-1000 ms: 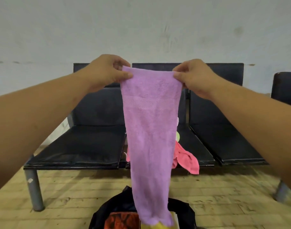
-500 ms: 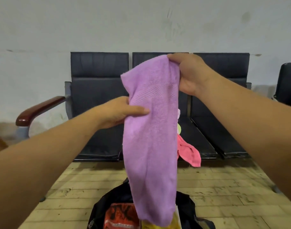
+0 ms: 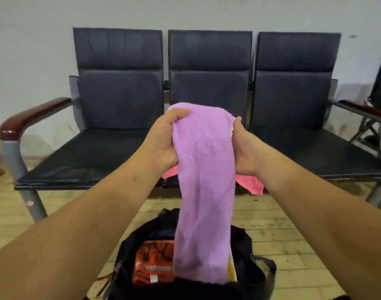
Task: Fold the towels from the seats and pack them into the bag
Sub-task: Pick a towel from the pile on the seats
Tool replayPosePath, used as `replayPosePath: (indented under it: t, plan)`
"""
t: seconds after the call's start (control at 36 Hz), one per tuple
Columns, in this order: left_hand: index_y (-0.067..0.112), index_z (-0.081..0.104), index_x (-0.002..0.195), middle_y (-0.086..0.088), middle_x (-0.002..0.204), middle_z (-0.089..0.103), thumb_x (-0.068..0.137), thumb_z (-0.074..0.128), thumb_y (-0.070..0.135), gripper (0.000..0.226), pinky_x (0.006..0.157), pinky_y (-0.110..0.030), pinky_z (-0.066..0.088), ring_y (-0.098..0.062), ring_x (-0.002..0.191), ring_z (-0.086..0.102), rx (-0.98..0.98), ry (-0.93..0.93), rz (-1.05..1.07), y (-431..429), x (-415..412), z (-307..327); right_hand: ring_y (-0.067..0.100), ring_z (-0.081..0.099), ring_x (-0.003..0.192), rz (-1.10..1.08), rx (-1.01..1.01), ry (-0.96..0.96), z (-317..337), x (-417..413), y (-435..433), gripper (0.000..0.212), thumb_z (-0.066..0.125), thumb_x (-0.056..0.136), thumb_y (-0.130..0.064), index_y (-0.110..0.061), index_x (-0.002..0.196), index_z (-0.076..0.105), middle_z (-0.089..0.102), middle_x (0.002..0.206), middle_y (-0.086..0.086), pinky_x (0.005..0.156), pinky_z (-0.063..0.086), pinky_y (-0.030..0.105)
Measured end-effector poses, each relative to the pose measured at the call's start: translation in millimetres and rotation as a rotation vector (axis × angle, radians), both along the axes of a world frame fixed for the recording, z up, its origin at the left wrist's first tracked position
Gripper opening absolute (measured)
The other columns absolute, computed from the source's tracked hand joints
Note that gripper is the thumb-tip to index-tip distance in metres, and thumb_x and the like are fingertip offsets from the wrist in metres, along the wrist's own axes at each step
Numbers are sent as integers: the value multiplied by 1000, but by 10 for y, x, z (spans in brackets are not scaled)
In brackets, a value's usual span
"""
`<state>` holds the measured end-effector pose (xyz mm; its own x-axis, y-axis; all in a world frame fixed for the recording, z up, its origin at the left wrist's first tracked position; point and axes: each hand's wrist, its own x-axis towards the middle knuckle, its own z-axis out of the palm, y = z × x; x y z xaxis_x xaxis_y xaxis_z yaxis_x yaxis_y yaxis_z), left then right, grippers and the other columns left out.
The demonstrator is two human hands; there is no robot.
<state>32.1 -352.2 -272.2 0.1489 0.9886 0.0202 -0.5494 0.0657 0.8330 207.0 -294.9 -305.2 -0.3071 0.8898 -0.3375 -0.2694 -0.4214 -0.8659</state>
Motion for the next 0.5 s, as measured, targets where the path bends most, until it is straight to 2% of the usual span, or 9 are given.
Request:
replayPosePath:
  t: [0.03, 0.08, 0.14, 0.19, 0.25, 0.31, 0.39, 0.44, 0.5]
  plan:
    - [7, 66, 109, -12, 97, 75, 94, 58, 18, 21, 82, -37, 58, -25, 91, 72, -9, -8, 15, 34, -22, -45, 32, 64, 116, 35, 8, -8, -96, 9, -27, 87, 29, 83, -88, -25, 136, 58, 71, 123, 9, 104, 46, 49]
    - [5, 63, 110, -15, 100, 74, 94, 56, 17, 22, 83, -38, 58, -27, 94, 71, -31, -13, 42, 115, -74, -144, 32, 62, 123, 152, 28, 20, -239, 24, -133, 89, 52, 74, -86, -28, 141, 53, 66, 133, 9, 110, 42, 50]
    - [6, 60, 111, -20, 109, 71, 95, 54, 16, 20, 88, -41, 57, -32, 103, 69, -63, -19, 59, 205, -128, -267, 32, 60, 126, 267, 66, 2, -358, 4, -256, 74, 68, 81, -59, -19, 141, 54, 63, 136, 11, 111, 42, 50]
    - [7, 60, 107, -21, 110, 70, 94, 54, 17, 18, 86, -42, 57, -33, 103, 69, -108, 7, 58, 248, -168, -392, 30, 62, 124, 291, 100, -63, -488, -42, -331, 50, 66, 92, -27, -7, 136, 57, 65, 133, 13, 109, 46, 46]
    - [1, 64, 101, -18, 102, 73, 95, 52, 18, 22, 79, -38, 58, -30, 91, 73, -178, 27, 54, 283, -186, -526, 30, 63, 123, 235, 128, -34, -573, -111, -341, 44, 64, 93, -15, -3, 135, 57, 65, 132, 15, 106, 49, 45]
    - [1, 68, 100, -16, 99, 75, 97, 51, 22, 28, 74, -36, 56, -27, 81, 75, -278, 25, 53, 313, -200, -676, 32, 63, 123, 177, 122, 41, -554, -190, -301, 47, 65, 92, -14, -1, 135, 56, 66, 131, 17, 104, 51, 44]
    - [10, 69, 107, -7, 113, 71, 97, 54, 44, 39, 80, -34, 59, -24, 99, 72, -323, 57, 41, 359, -204, -880, 29, 68, 113, 63, 106, 74, -497, -266, -175, 34, 62, 95, -17, -1, 125, 64, 71, 121, 16, 101, 52, 43]
    - [13, 68, 118, -7, 117, 71, 89, 56, 56, 53, 78, -33, 61, -23, 102, 72, -275, 75, -39, 350, -159, -896, 25, 72, 103, 2, 104, 106, -442, -269, -117, 24, 64, 96, -19, -5, 115, 69, 74, 113, 13, 98, 53, 41]
    - [16, 64, 128, -9, 120, 71, 85, 50, 66, 68, 81, -36, 61, -25, 105, 71, -250, 90, -149, 380, -128, -903, 25, 70, 107, -80, 104, 115, -437, -251, -37, 33, 69, 92, -19, -5, 122, 67, 73, 116, 14, 98, 54, 42]
